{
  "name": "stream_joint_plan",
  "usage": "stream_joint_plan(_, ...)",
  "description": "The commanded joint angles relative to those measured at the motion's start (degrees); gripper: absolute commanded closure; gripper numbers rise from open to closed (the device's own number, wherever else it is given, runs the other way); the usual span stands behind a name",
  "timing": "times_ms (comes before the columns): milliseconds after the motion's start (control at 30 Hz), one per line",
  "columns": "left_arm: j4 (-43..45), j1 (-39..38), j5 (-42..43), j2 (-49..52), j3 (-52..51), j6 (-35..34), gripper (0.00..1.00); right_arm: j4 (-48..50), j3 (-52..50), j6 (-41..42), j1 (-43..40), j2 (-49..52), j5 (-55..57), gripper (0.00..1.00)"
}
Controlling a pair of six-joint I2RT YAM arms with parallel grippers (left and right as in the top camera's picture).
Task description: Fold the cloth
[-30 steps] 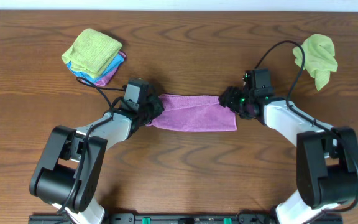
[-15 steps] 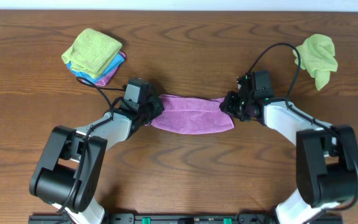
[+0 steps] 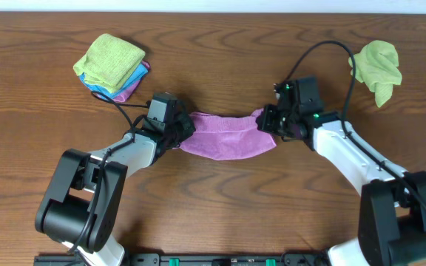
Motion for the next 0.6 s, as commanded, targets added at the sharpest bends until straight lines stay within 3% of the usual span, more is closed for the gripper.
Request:
stream_joint_plan(0,-0.2,0.0,0.0,-1.1,1.4,0.0,0.94,-1.7,5.0,-3.1,3.5,-0.7,5.2,0.99)
stream_joint_plan(233,-0.3,0.0,0.5,-1.6,1.7,0.0,0.94,-4.6,9.1,-3.1,8.0,-0.7,12.2,0.99)
stream_joint_plan(567,-0.5,-0.1,2.5,-6.3,6.2,0.0,0.94,-11.1,9.2,-3.1,7.3,-0.7,17.8,0.99)
